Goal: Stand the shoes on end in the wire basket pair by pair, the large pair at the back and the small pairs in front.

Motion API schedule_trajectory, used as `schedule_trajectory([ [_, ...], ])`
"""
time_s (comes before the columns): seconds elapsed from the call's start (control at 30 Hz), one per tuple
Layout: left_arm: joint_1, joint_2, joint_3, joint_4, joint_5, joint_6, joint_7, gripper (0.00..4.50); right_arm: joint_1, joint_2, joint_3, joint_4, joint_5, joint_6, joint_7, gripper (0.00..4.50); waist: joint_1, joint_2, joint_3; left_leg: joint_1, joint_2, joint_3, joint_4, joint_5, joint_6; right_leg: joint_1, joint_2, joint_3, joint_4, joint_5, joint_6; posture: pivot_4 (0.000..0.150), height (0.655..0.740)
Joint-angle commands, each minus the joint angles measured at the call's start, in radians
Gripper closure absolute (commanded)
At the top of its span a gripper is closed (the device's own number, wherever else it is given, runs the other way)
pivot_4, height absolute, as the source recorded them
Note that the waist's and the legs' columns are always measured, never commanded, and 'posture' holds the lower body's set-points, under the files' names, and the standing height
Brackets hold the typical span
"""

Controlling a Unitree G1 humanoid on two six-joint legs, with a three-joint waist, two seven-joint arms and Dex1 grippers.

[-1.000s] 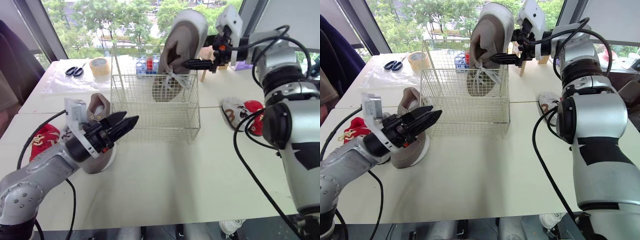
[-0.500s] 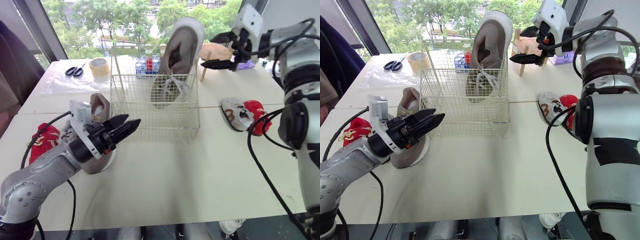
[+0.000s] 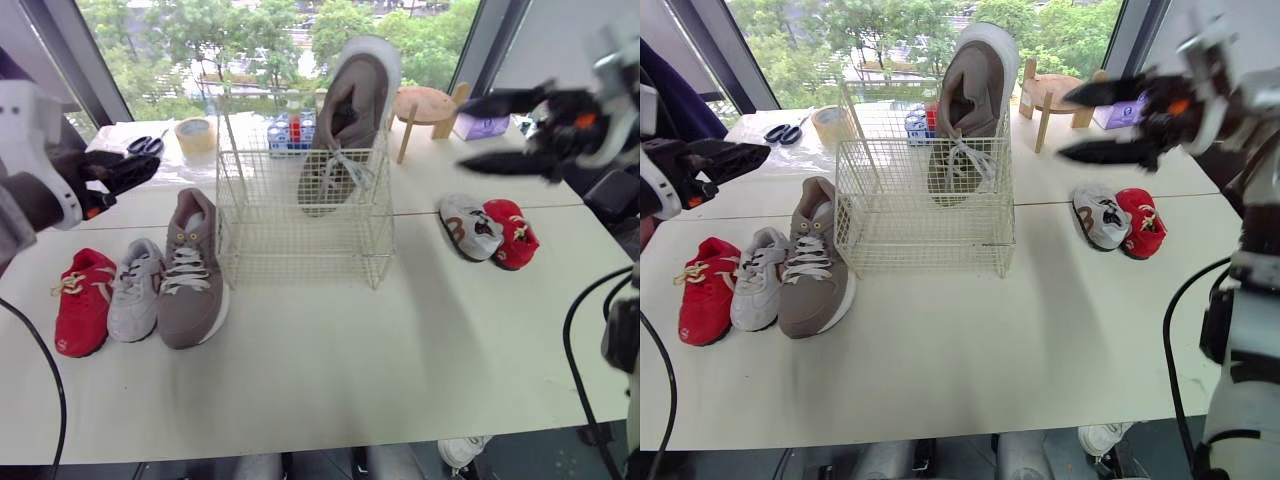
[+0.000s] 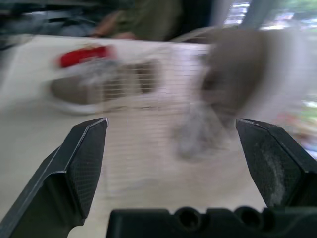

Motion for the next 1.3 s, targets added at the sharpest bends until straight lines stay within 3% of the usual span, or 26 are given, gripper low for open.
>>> schedule_trajectory([
  [0.03,-0.159,-0.002,-0.159,0.169,0.179,0.094,-0.112,1.32,0.057,0.008,0.003,-0.282,0.144,0.110,-0.058,0.08,0.005,-0.001,0.000,0.000,0.000,0.002,0.000,0.000,0.000,0.000,0.000,0.000,0.000,0.000,0.000,0.150,0.7400],
  [0.27,-0.500,-0.147,-0.451,0.549,0.585,0.046,-0.457,1.32,0.162,0.082,0.079,-0.432,0.143,0.069,-0.224,0.08,0.021,-0.010,-0.002,-0.004,-0.002,0.003,0.004,0.001,-0.001,0.001,-0.001,-0.002,-0.005,0.000,0.000,0.150,0.7400],
  [0.5,-0.683,-0.295,-0.491,0.882,0.821,-0.045,-0.708,1.32,0.222,0.114,0.149,-0.471,0.104,0.028,-0.352,0.08,0.026,-0.012,-0.002,-0.005,-0.002,0.003,0.004,0.001,-0.001,0.000,-0.002,-0.002,-0.005,0.000,0.000,0.150,0.7400],
  [0.73,-0.743,-0.416,-0.575,1.047,1.067,-0.171,-0.873,1.32,0.221,0.135,0.165,-0.480,0.104,0.029,-0.445,0.08,0.025,-0.012,-0.002,-0.005,-0.001,0.003,0.005,0.000,0.000,0.000,-0.002,-0.002,-0.004,0.000,0.000,0.150,0.7400],
  [0.97,-0.761,-0.524,-0.587,1.193,1.227,-0.270,-0.951,1.32,0.216,0.154,0.167,-0.474,0.107,0.025,-0.496,0.08,0.025,-0.012,-0.001,-0.005,-0.001,0.002,0.005,0.000,0.000,0.000,-0.002,-0.002,-0.004,0.000,0.001,0.150,0.7400],
  [1.07,-0.753,-0.570,-0.566,1.254,1.279,-0.360,-0.906,2.11,0.213,0.171,0.176,-0.472,0.104,0.021,-0.516,0.00,0.025,-0.012,-0.001,-0.005,-0.001,0.002,0.005,0.000,0.000,0.000,-0.002,-0.002,-0.004,0.000,0.001,0.150,0.7400],
  [1.23,-0.784,-0.599,-0.501,1.302,1.309,-0.423,-0.864,4.43,0.218,0.171,0.174,-0.486,0.109,0.032,-0.542,0.00,0.026,-0.012,-0.002,-0.005,-0.001,0.002,0.005,0.000,0.000,0.000,-0.002,-0.002,-0.004,0.001,0.001,0.150,0.7400],
  [1.3,-0.803,-0.599,-0.468,1.303,1.306,-0.418,-0.858,4.48,0.227,0.162,0.167,-0.494,0.116,0.040,-0.547,0.00,0.030,-0.012,-0.002,-0.005,-0.001,0.001,0.006,0.000,0.000,0.000,-0.002,-0.003,-0.004,0.001,0.001,0.150,0.7400],
])
